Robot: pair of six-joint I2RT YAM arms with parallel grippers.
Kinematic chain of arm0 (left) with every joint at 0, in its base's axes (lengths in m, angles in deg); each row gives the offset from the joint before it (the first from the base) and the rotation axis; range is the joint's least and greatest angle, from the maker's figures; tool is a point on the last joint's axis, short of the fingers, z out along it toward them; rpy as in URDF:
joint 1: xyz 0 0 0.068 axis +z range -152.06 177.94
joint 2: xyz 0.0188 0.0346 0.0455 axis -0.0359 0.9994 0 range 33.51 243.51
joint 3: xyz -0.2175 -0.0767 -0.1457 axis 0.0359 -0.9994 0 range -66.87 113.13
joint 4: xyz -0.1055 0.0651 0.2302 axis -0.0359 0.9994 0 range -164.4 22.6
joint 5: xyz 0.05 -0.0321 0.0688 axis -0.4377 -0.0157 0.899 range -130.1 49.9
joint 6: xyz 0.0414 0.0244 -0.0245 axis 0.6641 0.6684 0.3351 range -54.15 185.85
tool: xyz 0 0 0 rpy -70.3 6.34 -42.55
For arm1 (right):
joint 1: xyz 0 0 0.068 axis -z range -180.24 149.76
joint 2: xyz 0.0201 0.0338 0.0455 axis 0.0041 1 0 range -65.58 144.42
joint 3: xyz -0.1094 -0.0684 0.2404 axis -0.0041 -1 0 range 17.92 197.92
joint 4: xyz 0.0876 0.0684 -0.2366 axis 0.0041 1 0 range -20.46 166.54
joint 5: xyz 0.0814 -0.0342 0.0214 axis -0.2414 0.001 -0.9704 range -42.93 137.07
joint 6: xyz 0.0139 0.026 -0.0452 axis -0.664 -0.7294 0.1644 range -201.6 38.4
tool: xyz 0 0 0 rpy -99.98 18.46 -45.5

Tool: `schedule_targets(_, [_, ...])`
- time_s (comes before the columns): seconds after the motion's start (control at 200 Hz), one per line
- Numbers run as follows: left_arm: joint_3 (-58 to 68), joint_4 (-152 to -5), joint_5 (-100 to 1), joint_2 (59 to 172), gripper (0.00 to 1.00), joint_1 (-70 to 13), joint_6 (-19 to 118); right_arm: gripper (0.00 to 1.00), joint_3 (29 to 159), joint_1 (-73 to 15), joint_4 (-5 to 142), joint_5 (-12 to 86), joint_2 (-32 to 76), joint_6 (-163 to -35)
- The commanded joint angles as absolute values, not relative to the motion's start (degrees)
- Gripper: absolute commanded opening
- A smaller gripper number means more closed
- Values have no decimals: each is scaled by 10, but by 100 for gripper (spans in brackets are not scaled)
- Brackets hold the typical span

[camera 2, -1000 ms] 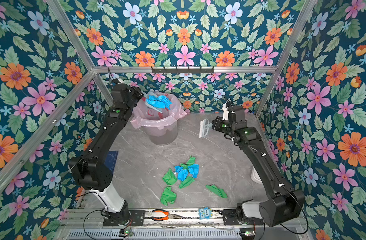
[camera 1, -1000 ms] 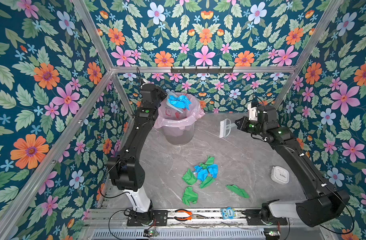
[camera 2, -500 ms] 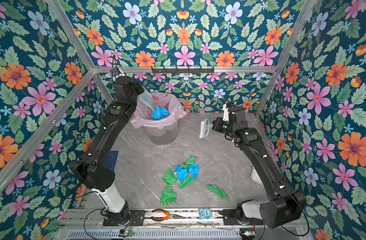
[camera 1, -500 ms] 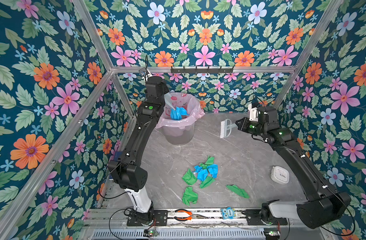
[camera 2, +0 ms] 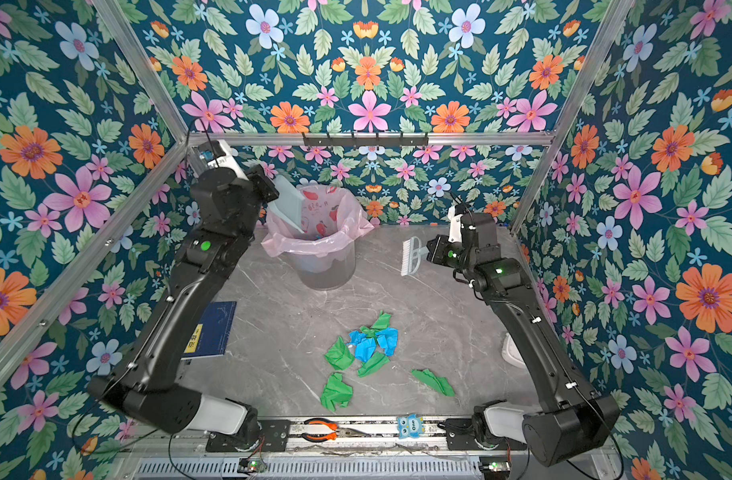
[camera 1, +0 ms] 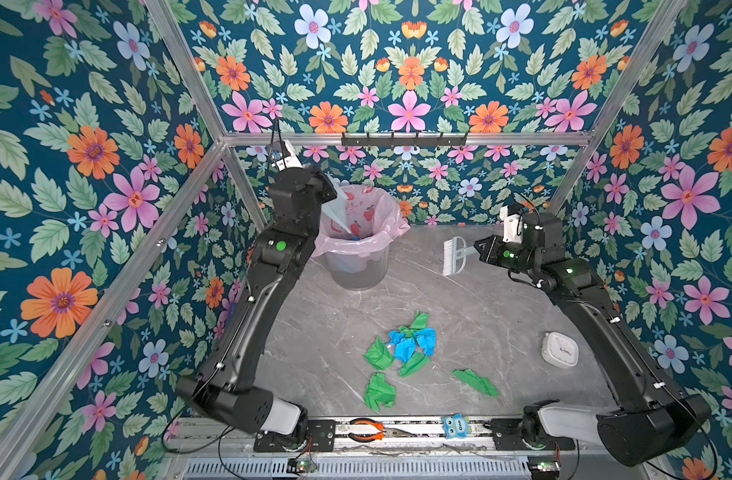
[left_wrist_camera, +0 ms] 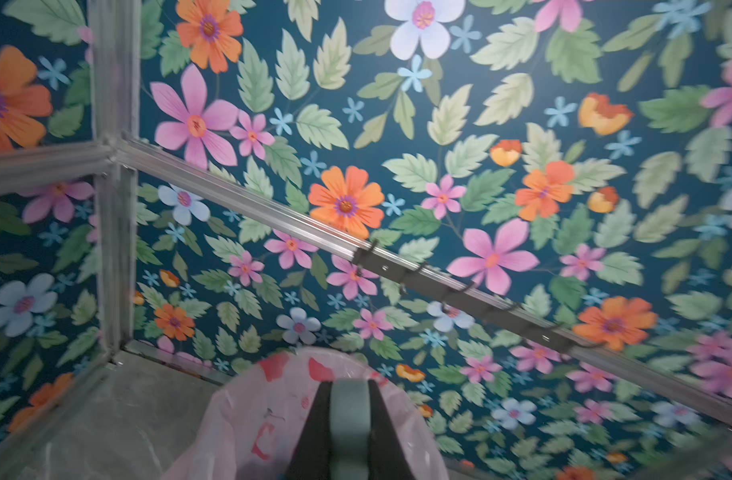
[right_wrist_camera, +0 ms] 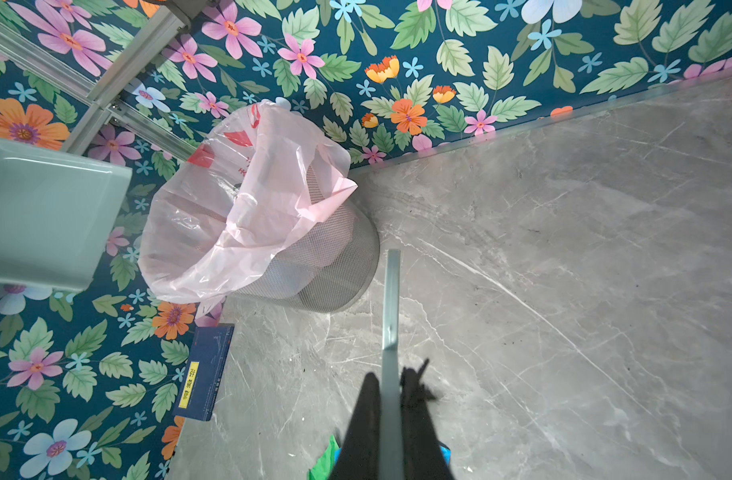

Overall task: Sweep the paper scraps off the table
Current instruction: 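Tip the dustpan with the left gripper to pour scraps into the bin, then lower the dustpan by the scraps with the left gripper while the right brings the brush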

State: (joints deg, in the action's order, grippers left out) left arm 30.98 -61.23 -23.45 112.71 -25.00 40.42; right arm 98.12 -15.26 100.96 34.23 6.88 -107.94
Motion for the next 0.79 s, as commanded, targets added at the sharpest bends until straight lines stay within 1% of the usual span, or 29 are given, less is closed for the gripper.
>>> schedule_targets(0.0, [211, -614, -328, 1065, 0, -259, 329, 0, 971, -153, 1032, 337, 61, -1064])
schedule_targets(0.17, [32, -656, -406, 943, 0, -275, 262, 0, 941, -153, 1053, 338, 31, -1059])
schedule_targets(0.325, [-48, -664, -454, 893, 0, -287, 231, 0, 904, -153, 1058, 317, 12, -1060])
schedule_targets(0.435, [-114, -660, -453, 884, 0, -305, 221, 0, 876, -153, 1064, 305, 16, -1059])
schedule_targets(0.555, [-205, -715, -445, 868, 0, -309, 211, 0, 834, -154, 1044, 295, 13, -1051])
schedule_targets(0.68, [-259, -749, -413, 870, 0, -309, 222, 0, 811, -156, 1027, 271, 21, -1064])
schedule_targets(0.79, [-290, -778, -408, 888, 0, -308, 235, 0, 814, -171, 1039, 298, 31, -1069])
